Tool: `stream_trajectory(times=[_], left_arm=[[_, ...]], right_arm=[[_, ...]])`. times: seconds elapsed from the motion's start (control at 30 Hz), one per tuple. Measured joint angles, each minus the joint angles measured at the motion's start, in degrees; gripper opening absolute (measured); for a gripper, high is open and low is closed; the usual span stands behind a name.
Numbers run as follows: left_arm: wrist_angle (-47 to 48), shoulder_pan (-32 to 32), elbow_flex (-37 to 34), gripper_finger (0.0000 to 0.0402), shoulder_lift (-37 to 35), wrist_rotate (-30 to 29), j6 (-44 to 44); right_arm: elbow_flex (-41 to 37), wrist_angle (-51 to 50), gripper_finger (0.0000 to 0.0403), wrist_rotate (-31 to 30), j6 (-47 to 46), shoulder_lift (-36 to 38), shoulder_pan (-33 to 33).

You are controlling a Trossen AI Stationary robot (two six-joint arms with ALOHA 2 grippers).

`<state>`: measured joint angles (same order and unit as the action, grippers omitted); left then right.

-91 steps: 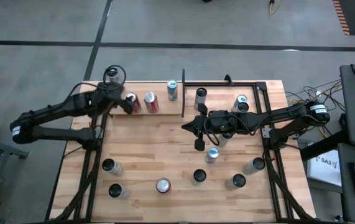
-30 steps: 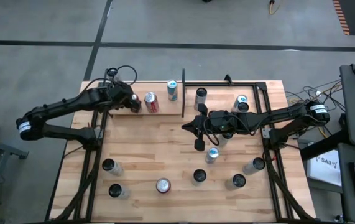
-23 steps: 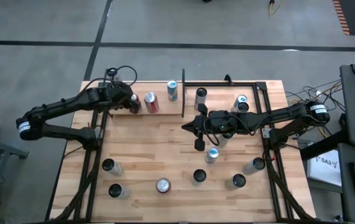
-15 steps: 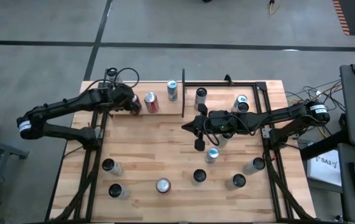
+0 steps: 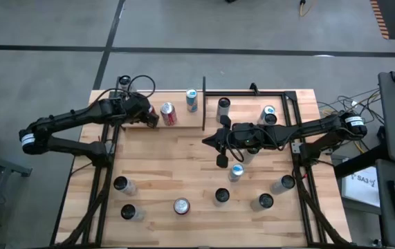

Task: Place canned beverage on shelf
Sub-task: Put the top red and black soda can on the shelf

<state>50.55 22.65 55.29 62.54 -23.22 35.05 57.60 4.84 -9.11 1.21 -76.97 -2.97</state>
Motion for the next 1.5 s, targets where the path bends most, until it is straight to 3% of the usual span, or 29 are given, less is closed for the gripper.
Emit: stream_trajectory(times=[0.4, 0.93, 1.5], left_arm=[[0.2, 0.1, 0.1, 0.0000, -0.3, -3.9, -13.7], [-0.3, -0.9, -1.3, 0.0000, -0.3, -0.2, 0.0], [-1.1, -1.6, -1.4, 0.0000, -1.0, 0.0, -4.9]], right_arm=[[0.0, -0.3, 0.0011, 0.0, -0.1, 0.0, 0.0], [0.0, -0.3, 0.0011, 0.0, -1.2, 0.0, 0.0], [0.0, -0.3, 0.0011, 0.0, -1.2, 0.0, 0.0]])
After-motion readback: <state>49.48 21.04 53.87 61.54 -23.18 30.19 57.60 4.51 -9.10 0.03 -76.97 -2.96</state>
